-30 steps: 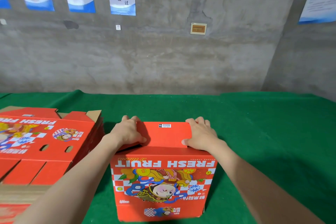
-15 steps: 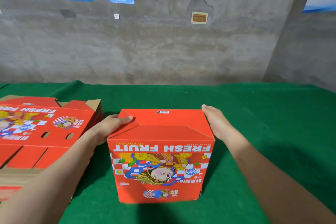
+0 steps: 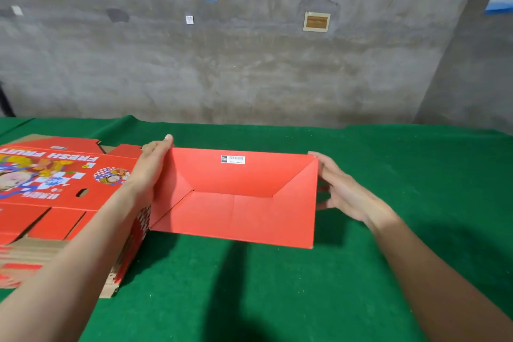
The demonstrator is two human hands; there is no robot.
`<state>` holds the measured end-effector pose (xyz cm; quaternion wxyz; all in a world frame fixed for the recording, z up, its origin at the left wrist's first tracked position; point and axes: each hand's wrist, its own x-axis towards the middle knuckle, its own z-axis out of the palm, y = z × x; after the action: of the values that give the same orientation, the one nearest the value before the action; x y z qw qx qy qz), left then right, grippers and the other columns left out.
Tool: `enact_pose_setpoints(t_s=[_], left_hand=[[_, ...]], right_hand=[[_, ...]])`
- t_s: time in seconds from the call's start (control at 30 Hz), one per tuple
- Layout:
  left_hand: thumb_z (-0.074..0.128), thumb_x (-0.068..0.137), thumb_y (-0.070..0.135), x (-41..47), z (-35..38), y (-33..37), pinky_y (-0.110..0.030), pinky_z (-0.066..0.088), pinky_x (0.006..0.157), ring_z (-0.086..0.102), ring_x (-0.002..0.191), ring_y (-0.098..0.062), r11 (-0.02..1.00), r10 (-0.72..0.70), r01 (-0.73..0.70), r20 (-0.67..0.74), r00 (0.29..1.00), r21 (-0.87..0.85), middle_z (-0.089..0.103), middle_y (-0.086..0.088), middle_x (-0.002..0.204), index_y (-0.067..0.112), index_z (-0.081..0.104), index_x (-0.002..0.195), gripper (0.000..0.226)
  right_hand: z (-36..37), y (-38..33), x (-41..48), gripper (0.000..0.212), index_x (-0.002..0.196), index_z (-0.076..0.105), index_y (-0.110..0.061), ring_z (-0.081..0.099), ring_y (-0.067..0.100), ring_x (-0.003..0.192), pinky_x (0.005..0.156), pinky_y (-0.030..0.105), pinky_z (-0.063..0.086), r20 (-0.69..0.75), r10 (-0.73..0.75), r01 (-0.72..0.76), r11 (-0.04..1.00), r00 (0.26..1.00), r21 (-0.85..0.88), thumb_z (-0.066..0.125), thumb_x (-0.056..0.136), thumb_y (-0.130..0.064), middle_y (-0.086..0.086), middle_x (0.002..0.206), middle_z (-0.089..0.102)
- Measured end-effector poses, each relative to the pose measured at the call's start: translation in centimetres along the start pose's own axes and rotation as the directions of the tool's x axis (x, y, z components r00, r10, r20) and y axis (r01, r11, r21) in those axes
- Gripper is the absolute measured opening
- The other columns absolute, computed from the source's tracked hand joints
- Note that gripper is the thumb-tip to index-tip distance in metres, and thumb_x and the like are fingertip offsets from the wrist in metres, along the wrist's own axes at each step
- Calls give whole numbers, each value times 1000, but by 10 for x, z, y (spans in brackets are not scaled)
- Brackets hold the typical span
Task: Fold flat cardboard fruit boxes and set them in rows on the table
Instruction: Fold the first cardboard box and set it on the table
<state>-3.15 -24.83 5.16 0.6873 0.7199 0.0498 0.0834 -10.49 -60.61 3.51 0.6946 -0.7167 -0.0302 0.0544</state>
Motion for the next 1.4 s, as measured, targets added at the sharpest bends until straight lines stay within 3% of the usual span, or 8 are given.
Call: enact_pose_setpoints(t_s=[0.27, 0.5, 0.73, 0.97, 1.1, 1.2, 1.3, 1.4], left_hand=[[45, 88, -5, -2, -6, -31, -20, 53, 60, 66, 65, -9, 965, -1, 28, 101, 995, -261, 72, -1, 83, 20, 61, 102, 33], [55, 80, -19, -16, 19, -50, -5, 47, 59, 63, 72, 9, 953, 137, -200, 266, 954, 226, 64, 11, 97, 19, 50, 114, 51], [62, 86, -3, -41, 103, -60, -33, 34, 111, 42, 132, -11, 872, 140, -379, 584, 800, 309, 32, 1, 149, 12, 22, 148, 75], [59, 92, 17, -48, 148, -46, -19, 5, 113, -11, 146, -13, 731, 245, -593, 681, 689, 337, 2, -11, 159, 33, 9, 149, 77], [61, 90, 28, -54, 176, -40, -29, 15, 116, 2, 147, -19, 758, 210, -569, 707, 675, 318, 16, -11, 156, 33, 35, 142, 58], [71, 82, 19, -50, 194, -36, -25, 42, 94, 54, 108, -11, 786, 265, -551, 653, 710, 280, 57, 0, 111, 24, 49, 113, 38], [68, 78, 10, -42, 211, -33, -10, 38, 60, 48, 57, 4, 820, 234, -505, 648, 725, 269, 55, 11, 72, 28, 44, 95, 34], [64, 74, 11, -30, 231, -28, -24, 43, 71, 47, 65, -13, 862, 205, -444, 632, 748, 246, 54, 5, 74, 29, 42, 87, 32]], right_hand=[[-6, -4, -5, 85, 119, 48, -45, 66, 14, 66, 59, 28, 53, 134, -60, 93, 961, 989, -261, 81, 56, 1, 2, 124, 46], [18, 34, -4, 72, 93, 45, -53, 63, 14, 83, 67, 29, 55, -113, -262, 131, 756, 958, -641, 83, 58, -3, -6, 110, 38], [66, 115, -5, 64, 135, 29, -45, 55, 38, 100, 91, 43, 45, -290, -201, -187, 413, 936, -891, 50, 88, -7, 3, 141, 18], [77, 160, -11, 80, 146, 18, -40, 50, 35, 117, 95, 43, 40, -263, -57, -234, 310, 963, -922, 45, 86, 5, 9, 150, 15], [65, 165, -11, 79, 146, 10, -42, 44, 31, 126, 99, 42, 39, -227, -104, -187, 302, 968, -935, 44, 87, -1, 3, 154, 20], [53, 173, -13, 83, 146, 1, -44, 37, 29, 132, 102, 44, 40, -184, -111, -148, 277, 977, -949, 40, 88, 0, 1, 157, 15], [42, 174, -5, 86, 148, -1, -43, 33, 32, 134, 104, 45, 39, -176, -108, -145, 243, 978, -959, 43, 87, -2, 4, 159, 8], [27, 172, 9, 84, 150, 1, -38, 32, 34, 135, 108, 45, 35, -201, -105, -174, 223, 974, -959, 44, 88, -2, 9, 159, 4]])
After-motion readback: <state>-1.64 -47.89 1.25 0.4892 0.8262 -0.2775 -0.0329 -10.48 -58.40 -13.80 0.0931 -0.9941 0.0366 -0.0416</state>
